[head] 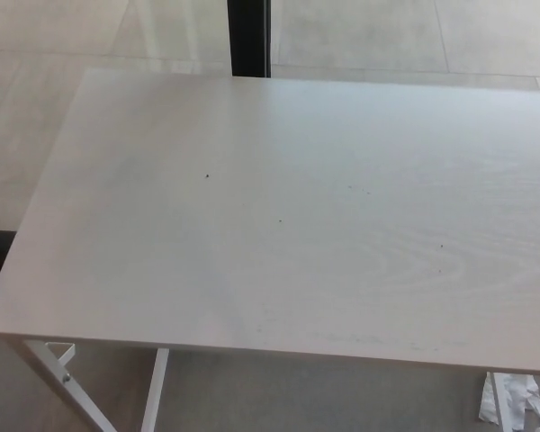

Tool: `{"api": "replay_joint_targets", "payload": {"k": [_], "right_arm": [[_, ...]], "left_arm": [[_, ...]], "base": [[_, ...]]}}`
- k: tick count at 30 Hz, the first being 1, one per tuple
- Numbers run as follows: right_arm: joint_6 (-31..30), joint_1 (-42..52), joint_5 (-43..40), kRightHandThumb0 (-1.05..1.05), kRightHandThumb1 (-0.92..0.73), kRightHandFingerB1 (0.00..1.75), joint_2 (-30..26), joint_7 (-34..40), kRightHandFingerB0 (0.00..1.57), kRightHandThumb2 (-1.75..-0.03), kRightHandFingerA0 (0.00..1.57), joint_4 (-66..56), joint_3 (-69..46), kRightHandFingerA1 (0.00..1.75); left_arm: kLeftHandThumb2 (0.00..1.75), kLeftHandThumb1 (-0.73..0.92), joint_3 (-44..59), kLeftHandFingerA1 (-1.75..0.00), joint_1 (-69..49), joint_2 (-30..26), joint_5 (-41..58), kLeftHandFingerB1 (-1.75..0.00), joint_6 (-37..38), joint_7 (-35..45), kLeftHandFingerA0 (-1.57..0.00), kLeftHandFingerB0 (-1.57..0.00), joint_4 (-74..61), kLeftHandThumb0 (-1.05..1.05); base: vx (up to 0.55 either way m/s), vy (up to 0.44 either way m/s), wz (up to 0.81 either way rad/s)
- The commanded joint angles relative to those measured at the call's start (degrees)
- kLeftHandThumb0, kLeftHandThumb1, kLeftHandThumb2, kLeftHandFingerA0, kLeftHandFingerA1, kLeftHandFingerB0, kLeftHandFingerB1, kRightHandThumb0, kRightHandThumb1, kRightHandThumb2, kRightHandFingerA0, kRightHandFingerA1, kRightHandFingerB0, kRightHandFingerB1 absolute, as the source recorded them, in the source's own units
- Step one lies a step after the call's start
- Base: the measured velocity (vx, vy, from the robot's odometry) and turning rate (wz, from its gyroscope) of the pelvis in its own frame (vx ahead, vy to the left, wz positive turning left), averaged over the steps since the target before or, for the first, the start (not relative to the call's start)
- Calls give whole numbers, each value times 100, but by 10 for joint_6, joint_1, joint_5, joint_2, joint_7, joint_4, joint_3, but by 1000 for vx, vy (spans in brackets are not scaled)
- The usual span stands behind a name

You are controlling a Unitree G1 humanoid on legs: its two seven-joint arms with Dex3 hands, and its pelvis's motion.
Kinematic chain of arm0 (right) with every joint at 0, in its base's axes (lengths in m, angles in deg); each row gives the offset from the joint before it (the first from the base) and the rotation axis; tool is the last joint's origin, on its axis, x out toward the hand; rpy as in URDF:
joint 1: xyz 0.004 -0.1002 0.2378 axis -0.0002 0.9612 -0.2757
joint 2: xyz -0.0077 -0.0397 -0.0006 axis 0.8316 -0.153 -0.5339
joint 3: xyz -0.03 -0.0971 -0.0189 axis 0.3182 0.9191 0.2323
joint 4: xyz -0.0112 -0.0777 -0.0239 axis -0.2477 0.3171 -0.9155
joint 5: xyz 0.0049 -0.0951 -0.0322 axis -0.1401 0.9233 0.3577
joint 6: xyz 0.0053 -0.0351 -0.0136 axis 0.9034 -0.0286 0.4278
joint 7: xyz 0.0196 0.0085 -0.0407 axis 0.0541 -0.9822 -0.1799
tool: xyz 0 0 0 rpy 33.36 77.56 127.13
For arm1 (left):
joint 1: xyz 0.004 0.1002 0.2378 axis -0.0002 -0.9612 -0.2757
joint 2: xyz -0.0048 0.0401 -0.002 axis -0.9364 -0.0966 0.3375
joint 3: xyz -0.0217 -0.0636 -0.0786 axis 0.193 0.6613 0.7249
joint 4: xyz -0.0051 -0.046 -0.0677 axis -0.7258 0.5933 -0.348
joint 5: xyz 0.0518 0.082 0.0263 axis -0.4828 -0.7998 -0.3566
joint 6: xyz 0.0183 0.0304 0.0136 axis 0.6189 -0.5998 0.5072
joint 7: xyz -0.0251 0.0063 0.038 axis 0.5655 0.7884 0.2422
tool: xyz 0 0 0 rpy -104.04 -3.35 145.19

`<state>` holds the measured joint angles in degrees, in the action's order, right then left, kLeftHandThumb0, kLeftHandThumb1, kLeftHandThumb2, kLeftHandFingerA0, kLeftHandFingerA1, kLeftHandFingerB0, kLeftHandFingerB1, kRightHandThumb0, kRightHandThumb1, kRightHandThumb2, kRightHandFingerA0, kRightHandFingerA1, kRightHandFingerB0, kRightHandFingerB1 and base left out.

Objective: The robot uses both its hands to grab the left and right ends of a football kept in the middle of the desk infront of it, lifts it up and places it in the palm of a person

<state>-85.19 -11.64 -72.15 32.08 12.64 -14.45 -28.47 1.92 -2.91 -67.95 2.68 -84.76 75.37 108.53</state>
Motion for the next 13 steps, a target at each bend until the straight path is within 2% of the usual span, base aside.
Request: {"api": "replay_joint_targets", "payload": {"k": [1,2,3,6,7,8,9,10,11,13], "right_arm": [[12,5,5,-54,-63,42,-6,-1,24,-59,71,-11,2,74],[14,6,7,-54,-63,43,-5,0,24,-59,71,-12,5,74],[14,8,8,-54,-63,43,-6,-1,24,-59,71,-13,5,74],[16,11,8,-53,-64,42,-10,-1,24,-59,71,-9,5,74],[16,8,1,-57,-50,52,-12,-8,20,-83,65,-5,0,79],[14,7,-2,-57,-50,52,-13,-10,20,-83,65,-5,-3,79],[19,9,1,-53,-62,44,-13,-11,25,-58,66,-6,-1,80],[21,13,3,-53,-62,44,-12,-11,26,-58,69,-10,1,79],[24,18,5,-51,-62,43,-12,-14,27,-58,68,-17,3,79],[29,13,8,-52,-64,42,-15,-14,28,-59,67,-15,6,77]], "left_arm": [[62,75,-3,-48,-1,-16,1,-38,12,2,-69,-41,10,-57],[91,60,-2,-61,0,-16,1,-51,9,0,-62,-36,10,-59],[62,74,-2,-48,-1,-16,0,-38,10,-4,-70,-42,12,-56],[62,74,-6,-49,-4,-15,-3,-39,14,-3,-69,-41,17,-58],[90,59,-3,-63,-2,-14,3,-52,11,3,-62,-36,25,-59],[90,59,-2,-63,-2,-12,5,-52,11,4,-62,-36,24,-59],[60,74,-5,-52,-5,-13,3,-39,14,7,-68,-41,22,-57],[61,73,-4,-51,-5,-12,4,-39,13,6,-70,-42,20,-56],[91,59,-10,-62,-11,-12,-6,-52,31,-1,-65,-38,17,-60],[91,59,-10,-61,-9,-9,-4,-51,31,-2,-63,-36,14,-60]], "base": [[0,0,0],[0,0,0],[0,0,0],[0,0,0],[0,0,0],[0,0,0],[0,0,0],[0,0,0],[0,0,0],[0,0,0]]}}
